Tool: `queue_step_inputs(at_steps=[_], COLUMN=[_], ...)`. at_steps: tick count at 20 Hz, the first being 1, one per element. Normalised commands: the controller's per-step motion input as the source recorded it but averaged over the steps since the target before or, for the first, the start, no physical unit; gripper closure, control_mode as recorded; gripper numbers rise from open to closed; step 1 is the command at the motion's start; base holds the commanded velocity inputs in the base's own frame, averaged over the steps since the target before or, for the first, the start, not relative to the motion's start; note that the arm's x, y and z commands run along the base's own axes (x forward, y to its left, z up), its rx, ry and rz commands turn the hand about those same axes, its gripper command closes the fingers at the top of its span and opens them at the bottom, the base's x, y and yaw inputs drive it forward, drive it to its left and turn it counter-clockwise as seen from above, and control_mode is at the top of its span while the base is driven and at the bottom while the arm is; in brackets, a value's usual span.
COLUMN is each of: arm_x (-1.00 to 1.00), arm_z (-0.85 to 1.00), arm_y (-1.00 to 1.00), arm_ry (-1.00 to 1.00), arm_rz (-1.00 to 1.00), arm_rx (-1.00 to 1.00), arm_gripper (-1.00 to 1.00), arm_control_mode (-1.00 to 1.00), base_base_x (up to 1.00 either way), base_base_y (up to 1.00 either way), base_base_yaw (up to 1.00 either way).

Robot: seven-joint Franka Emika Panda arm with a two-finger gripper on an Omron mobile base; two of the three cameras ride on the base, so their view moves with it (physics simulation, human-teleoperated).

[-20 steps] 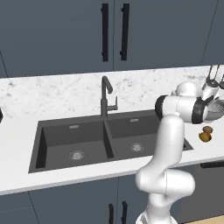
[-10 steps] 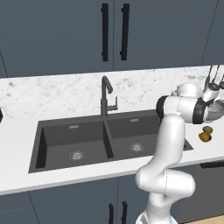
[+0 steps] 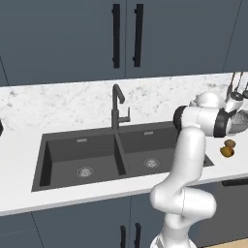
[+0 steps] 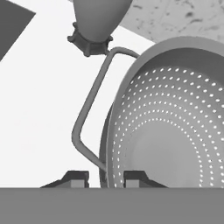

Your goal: Put the colander in the sink, put the kiwi, pear in the colander, and turn on the sink faucet and pour water over the colander.

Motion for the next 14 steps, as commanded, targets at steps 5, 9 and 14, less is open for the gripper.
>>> queue_step_inputs(at_steps=[5,9,14], arm_x=[-0.06,-0.27,-0.35], arm_z=[0.0,0.07,0.26], arm_y=[0.31,0.64,0.82], arm_ry=[0.0,-0.01,-0.09], arm_rz=[0.08,0.11,0.15], arm_rx=[0.0,0.0,0.0], arm_gripper=[1.0,1.0,1.0], arm_control_mode=[-1.0,-1.0,-1.0], base_base_x=[0.0,0.0,0.0], base_base_y=[0.0,0.0,0.0], base_base_yaw=[0.0,0.0,0.0])
